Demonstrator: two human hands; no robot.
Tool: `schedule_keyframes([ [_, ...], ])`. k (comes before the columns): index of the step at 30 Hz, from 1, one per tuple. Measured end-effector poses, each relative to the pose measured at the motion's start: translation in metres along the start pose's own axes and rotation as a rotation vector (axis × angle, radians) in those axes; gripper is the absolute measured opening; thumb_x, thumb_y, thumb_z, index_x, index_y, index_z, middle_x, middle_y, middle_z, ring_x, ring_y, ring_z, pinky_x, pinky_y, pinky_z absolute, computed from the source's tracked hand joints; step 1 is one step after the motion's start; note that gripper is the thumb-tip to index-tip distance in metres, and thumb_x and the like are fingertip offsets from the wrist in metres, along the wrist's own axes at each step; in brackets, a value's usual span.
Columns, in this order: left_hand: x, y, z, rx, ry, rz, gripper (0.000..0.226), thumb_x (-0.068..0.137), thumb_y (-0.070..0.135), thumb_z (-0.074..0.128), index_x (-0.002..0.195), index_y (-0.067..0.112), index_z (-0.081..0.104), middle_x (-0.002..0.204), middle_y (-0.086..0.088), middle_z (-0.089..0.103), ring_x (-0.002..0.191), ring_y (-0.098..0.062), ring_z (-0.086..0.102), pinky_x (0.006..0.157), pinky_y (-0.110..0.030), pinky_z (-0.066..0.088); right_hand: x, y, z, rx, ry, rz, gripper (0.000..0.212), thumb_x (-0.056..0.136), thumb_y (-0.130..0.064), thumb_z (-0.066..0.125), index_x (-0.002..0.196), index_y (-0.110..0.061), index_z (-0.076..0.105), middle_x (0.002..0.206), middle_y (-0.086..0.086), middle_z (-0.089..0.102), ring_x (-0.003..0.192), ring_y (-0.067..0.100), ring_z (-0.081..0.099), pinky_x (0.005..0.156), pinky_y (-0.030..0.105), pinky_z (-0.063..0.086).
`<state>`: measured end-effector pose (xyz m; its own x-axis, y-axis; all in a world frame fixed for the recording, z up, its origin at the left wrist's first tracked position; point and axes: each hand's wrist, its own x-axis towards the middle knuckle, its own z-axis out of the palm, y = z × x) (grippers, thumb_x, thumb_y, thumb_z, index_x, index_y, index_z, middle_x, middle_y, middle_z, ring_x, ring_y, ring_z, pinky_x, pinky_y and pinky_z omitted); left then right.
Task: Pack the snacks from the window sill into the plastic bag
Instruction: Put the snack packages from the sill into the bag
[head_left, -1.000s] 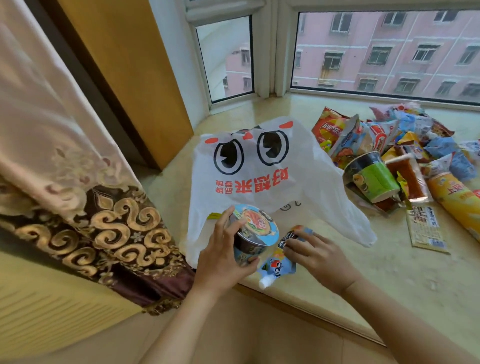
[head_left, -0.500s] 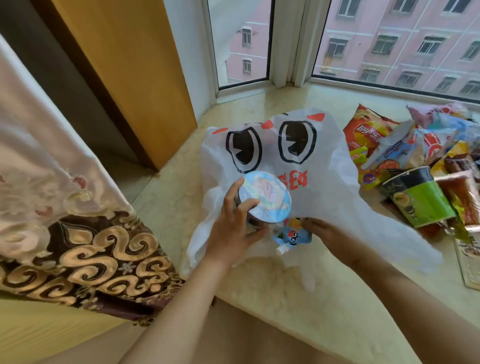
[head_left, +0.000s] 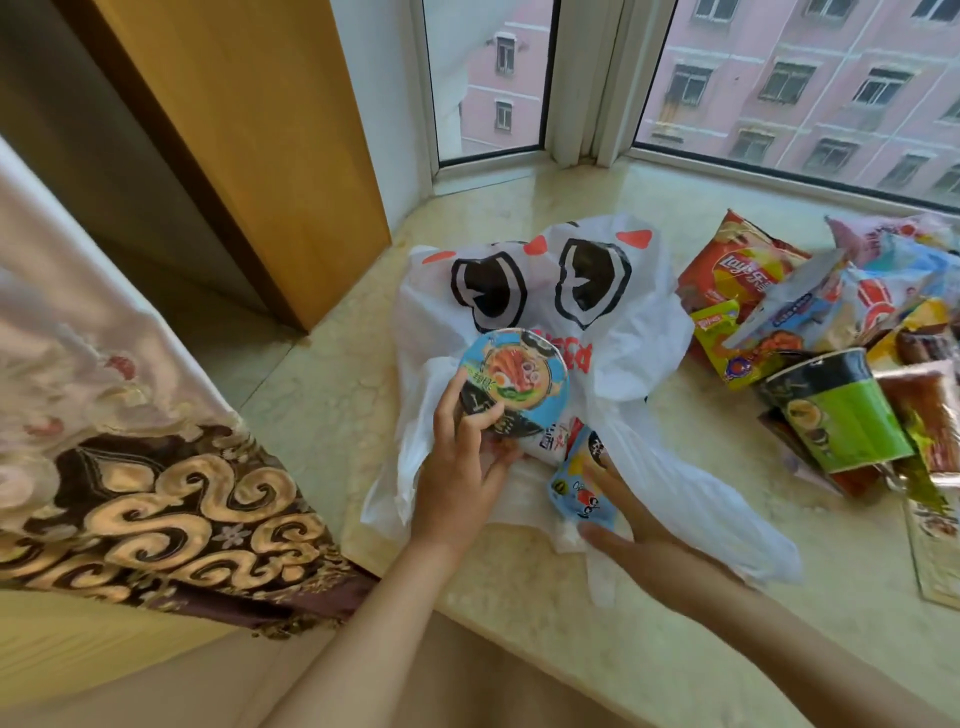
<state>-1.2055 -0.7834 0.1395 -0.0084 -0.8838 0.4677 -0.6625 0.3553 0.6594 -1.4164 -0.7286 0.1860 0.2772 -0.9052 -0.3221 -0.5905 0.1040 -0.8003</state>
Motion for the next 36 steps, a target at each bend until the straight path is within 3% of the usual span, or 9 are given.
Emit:
schedule_keyframes([
  [4, 0.002, 0.017, -0.010, 0.058, 0.020, -0.071, 0.059, 0.066, 0.043, 0.082, 0.107, 0.023, 0.044, 0.138, 0.002, 0.031, 0.128, 0.007, 0.028, 0.067, -0.027, 0.058, -0.009, -0.026, -0.014, -0.085, 0.017, -0.013, 0.063, 0.087, -0.051, 0.059, 0.140, -0.054, 0.023, 0.136, -0.042, 0.017, 0.124, -0.020, 0.020, 0.104, 0.015, 0.023],
  [7, 0.022, 0.027, -0.005, 0.026, 0.061, -0.174, 0.073, 0.059, 0.052, 0.083, 0.112, 0.024, 0.042, 0.144, 0.000, 0.024, 0.133, -0.005, 0.030, 0.083, -0.025, 0.054, 0.013, -0.027, -0.027, 0.030, 0.084, 0.111, 0.046, 0.089, -0.033, 0.064, 0.131, -0.040, 0.047, 0.133, -0.023, 0.046, 0.114, -0.004, 0.046, 0.090, 0.011, 0.036],
  [11, 0.038, 0.029, 0.002, 0.078, 0.043, -0.224, 0.077, 0.062, 0.056, 0.073, 0.127, 0.024, 0.046, 0.146, 0.001, 0.031, 0.131, -0.021, 0.038, 0.090, -0.037, 0.053, 0.041, -0.042, -0.039, 0.420, 0.192, 0.336, 0.008, 0.084, -0.019, 0.070, 0.088, -0.021, 0.064, 0.086, -0.004, 0.068, 0.069, 0.000, 0.058, 0.045, 0.005, 0.040],
  [16, 0.035, 0.023, -0.003, 0.164, 0.059, -0.130, 0.056, 0.067, 0.058, 0.064, 0.110, 0.022, 0.059, 0.130, 0.003, 0.044, 0.118, -0.020, 0.046, 0.084, -0.036, 0.053, 0.068, -0.057, -0.051, 0.642, 0.217, 0.197, 0.048, 0.085, -0.020, 0.069, 0.128, -0.035, 0.054, 0.108, -0.008, 0.066, 0.087, 0.001, 0.063, 0.075, 0.023, 0.045],
  [19, 0.037, 0.020, 0.003, 0.123, 0.074, -0.202, 0.062, 0.067, 0.063, 0.067, 0.103, 0.013, 0.057, 0.137, -0.003, 0.040, 0.124, -0.024, 0.045, 0.088, -0.035, 0.053, 0.090, -0.068, -0.066, 0.880, 0.283, 0.145, 0.053, 0.092, -0.012, 0.056, 0.141, -0.023, 0.041, 0.131, 0.000, 0.054, 0.116, 0.017, 0.056, 0.093, 0.036, 0.047],
  [26, 0.032, 0.041, 0.002, 0.122, 0.115, -0.060, 0.045, 0.061, 0.046, 0.079, 0.081, 0.013, 0.055, 0.114, -0.002, 0.055, 0.107, -0.025, 0.051, 0.084, -0.035, 0.047, 0.104, -0.113, -0.128, 1.263, 0.205, -0.006, 0.051, 0.094, -0.017, 0.049, 0.142, -0.013, 0.034, 0.145, 0.021, 0.038, 0.112, 0.034, 0.062, 0.092, 0.040, 0.053],
  [29, 0.012, 0.048, 0.011, 0.084, 0.057, 0.053, 0.043, 0.064, 0.043, 0.079, 0.083, 0.014, 0.053, 0.111, -0.004, 0.054, 0.104, -0.025, 0.053, 0.083, -0.034, 0.047, 0.101, -0.127, -0.154, 1.129, 0.212, 0.047, 0.052, 0.095, -0.017, 0.046, 0.145, -0.021, 0.031, 0.145, 0.024, 0.034, 0.102, 0.037, 0.066, 0.090, 0.042, 0.054],
  [32, 0.013, 0.050, 0.026, 0.030, -0.001, 0.102, 0.040, 0.070, 0.041, 0.077, 0.088, 0.017, 0.051, 0.114, -0.003, 0.052, 0.107, -0.025, 0.053, 0.083, -0.037, 0.050, 0.095, -0.133, -0.169, 0.809, 0.250, 0.052, 0.057, 0.092, -0.008, 0.049, 0.145, -0.024, 0.034, 0.121, 0.012, 0.054, 0.089, 0.031, 0.070, 0.084, 0.039, 0.057],
  [36, 0.032, 0.057, 0.042, -0.064, 0.014, -0.036, 0.043, 0.069, 0.035, 0.082, 0.089, 0.009, 0.053, 0.119, -0.006, 0.050, 0.110, -0.020, 0.051, 0.082, -0.016, 0.044, 0.082, -0.127, -0.170, 0.470, 0.321, -0.011, 0.062, 0.090, -0.001, 0.054, 0.144, -0.028, 0.038, 0.115, 0.004, 0.060, 0.103, 0.023, 0.066, 0.086, 0.033, 0.054],
])
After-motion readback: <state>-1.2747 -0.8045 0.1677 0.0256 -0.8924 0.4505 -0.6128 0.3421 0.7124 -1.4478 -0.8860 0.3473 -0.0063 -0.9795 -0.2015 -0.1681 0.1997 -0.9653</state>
